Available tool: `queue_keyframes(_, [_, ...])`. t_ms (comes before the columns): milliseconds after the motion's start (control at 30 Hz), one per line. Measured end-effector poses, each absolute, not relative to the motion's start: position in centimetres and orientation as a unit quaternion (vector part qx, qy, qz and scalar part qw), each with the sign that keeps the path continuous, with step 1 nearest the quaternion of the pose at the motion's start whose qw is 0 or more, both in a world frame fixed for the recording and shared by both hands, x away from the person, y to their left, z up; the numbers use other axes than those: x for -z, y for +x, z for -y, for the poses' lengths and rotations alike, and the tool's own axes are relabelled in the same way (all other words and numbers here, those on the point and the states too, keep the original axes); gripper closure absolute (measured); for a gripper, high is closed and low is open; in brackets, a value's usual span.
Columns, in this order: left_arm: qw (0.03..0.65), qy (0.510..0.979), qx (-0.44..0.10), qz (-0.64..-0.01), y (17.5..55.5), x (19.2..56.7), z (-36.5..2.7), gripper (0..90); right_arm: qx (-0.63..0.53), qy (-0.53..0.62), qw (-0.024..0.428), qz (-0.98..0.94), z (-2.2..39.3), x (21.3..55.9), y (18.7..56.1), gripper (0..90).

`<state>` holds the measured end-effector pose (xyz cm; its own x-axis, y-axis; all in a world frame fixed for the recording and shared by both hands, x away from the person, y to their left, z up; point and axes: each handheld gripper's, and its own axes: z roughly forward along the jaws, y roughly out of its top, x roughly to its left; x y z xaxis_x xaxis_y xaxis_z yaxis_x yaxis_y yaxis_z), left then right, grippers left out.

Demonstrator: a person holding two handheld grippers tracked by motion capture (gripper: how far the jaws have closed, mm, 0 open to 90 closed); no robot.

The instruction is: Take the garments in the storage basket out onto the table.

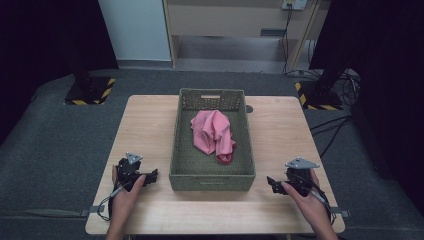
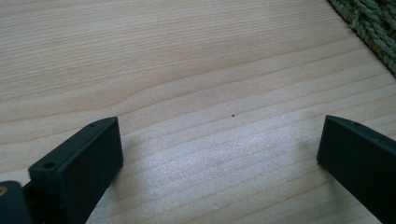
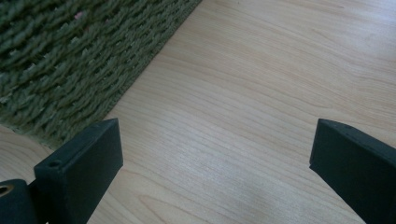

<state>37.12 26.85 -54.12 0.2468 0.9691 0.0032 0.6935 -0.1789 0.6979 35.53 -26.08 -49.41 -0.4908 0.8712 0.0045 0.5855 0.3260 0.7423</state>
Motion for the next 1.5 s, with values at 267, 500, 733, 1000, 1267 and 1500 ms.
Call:
queue_keyframes(267, [0.297, 0.732, -0.232, -0.568, 37.1, 54.1, -26.9, 0.0, -0.356, 0.458, 0.205, -0.788, 25.9, 48.1, 35.5, 2.7])
queue_keyframes(500, [0.296, 0.732, -0.232, -0.568, 37.1, 54.1, -26.9, 0.0, -0.364, 0.455, 0.207, -0.786, 26.0, 46.8, 35.6, 2.7])
queue_keyframes(733, [0.296, 0.732, -0.232, -0.568, 37.1, 54.1, -26.9, 0.0, -0.369, 0.453, 0.209, -0.784, 25.9, 45.6, 35.6, 2.9])
queue_keyframes(1000, [0.296, 0.732, -0.232, -0.568, 37.1, 54.1, -26.9, 0.0, -0.374, 0.446, 0.216, -0.784, 25.7, 44.1, 35.6, 3.0])
queue_keyframes(1267, [0.296, 0.732, -0.232, -0.568, 37.1, 54.1, -26.9, 0.0, -0.377, 0.443, 0.218, -0.784, 25.4, 42.9, 35.7, 2.9])
queue_keyframes(1500, [0.296, 0.732, -0.232, -0.568, 37.1, 54.1, -26.9, 0.0, -0.381, 0.439, 0.222, -0.783, 24.9, 41.7, 36.0, 2.9])
